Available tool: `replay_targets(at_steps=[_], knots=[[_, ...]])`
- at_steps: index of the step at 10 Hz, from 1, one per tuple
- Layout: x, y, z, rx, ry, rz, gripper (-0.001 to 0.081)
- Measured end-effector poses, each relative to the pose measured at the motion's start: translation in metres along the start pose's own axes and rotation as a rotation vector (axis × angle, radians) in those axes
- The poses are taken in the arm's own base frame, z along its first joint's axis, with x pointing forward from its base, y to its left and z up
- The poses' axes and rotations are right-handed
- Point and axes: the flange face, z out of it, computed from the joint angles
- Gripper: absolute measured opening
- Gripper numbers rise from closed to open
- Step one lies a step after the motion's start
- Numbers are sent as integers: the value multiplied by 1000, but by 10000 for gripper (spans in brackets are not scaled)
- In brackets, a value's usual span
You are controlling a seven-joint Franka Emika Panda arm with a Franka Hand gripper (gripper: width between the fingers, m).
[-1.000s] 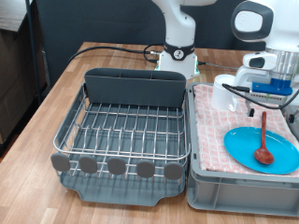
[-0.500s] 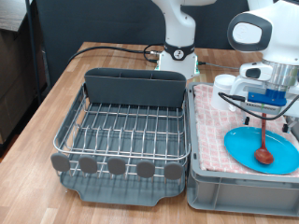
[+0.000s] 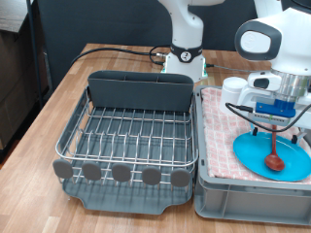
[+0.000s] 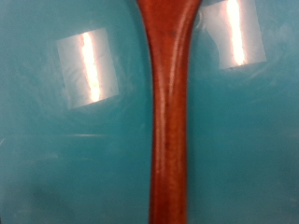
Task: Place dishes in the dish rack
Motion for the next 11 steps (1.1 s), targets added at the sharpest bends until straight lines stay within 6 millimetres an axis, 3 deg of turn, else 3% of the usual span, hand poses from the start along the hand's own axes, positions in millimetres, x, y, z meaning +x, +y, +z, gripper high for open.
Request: replay_targets(at_steps=[4,5,6,7,8,9,10,11], knots=[[-7,-1,8,-3,15,33,797],[-8,0,8,-4,17,38,587],[-9,0,9,-5,18,41,429],[-9,0,10,-5,19,43,429],[-8,0,11,-6,19,43,227],[-8,0,11,-5,19,43,227],[-8,-1,11,-4,19,43,90],[-8,-3,10,-1,20,42,92]])
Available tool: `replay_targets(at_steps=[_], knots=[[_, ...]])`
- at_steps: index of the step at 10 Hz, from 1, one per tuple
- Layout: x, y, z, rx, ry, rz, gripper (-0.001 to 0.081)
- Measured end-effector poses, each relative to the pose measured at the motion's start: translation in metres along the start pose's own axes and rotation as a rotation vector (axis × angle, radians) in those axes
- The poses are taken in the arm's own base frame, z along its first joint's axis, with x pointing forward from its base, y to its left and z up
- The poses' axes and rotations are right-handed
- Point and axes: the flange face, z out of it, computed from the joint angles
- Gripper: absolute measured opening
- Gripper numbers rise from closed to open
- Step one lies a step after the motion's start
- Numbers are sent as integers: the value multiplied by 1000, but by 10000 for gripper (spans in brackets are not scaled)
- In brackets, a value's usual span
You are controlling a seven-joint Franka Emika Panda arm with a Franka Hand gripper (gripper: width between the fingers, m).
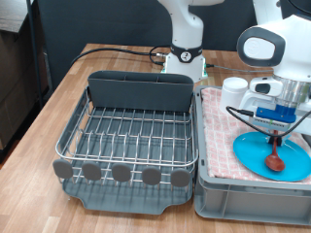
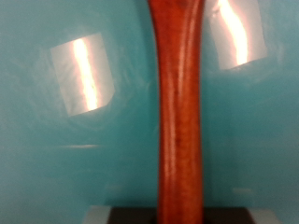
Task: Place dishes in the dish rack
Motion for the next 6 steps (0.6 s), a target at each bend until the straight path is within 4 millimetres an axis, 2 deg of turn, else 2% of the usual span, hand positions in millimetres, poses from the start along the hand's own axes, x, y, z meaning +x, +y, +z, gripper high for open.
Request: replay_targets(at_steps=[3,6], knots=[[4,-6,-5,6,-3,-1,92],[12,-11,-19,1,-3,1,92]])
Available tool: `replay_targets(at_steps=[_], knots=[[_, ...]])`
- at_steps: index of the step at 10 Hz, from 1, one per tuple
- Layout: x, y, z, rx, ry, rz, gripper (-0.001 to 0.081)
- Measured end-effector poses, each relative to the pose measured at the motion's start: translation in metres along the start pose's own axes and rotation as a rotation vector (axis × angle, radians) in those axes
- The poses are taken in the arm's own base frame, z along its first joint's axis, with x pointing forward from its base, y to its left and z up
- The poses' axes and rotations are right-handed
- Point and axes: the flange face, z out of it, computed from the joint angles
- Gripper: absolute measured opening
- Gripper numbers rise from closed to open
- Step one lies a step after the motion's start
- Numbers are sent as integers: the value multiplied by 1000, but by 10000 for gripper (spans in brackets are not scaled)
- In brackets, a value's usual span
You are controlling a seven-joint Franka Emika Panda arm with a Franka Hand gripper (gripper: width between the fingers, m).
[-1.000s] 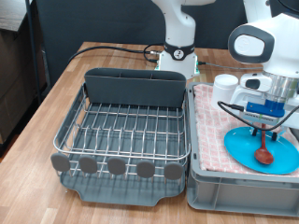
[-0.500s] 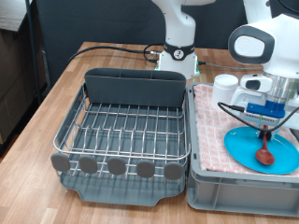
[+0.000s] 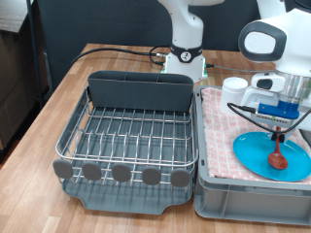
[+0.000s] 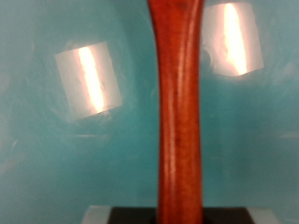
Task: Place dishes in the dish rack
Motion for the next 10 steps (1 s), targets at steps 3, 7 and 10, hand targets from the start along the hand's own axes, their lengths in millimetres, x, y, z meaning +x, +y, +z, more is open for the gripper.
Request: replay_targets(at_steps=[3,7,10], knots=[[9,-6,-20,9,4,1,92],[26,-2,-63,-31,-22,54,92],[32,11,-67,-44,-11,110,92]])
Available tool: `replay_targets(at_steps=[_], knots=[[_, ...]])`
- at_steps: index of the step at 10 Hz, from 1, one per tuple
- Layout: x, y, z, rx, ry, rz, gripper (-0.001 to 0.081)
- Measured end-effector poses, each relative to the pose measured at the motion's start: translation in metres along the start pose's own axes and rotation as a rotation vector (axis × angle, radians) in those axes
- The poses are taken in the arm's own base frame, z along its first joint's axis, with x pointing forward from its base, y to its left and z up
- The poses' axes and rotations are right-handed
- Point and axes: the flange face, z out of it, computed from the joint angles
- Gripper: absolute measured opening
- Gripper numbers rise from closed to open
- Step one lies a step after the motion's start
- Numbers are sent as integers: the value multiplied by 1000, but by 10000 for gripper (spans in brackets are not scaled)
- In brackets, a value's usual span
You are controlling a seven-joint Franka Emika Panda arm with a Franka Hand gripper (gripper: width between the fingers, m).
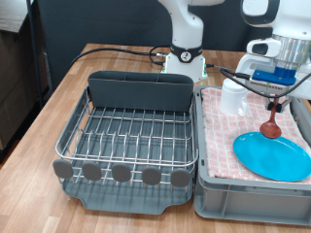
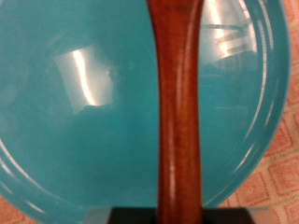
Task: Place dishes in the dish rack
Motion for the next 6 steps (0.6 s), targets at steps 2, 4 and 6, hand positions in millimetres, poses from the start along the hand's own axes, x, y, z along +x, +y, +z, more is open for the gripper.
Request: replay_targets(at_steps=[2,4,6], knots=[[14,16,-3,-28,42,134,92],[26,36,-10,-53,66,263,92],[39,55,-19,-83,89,418,92]])
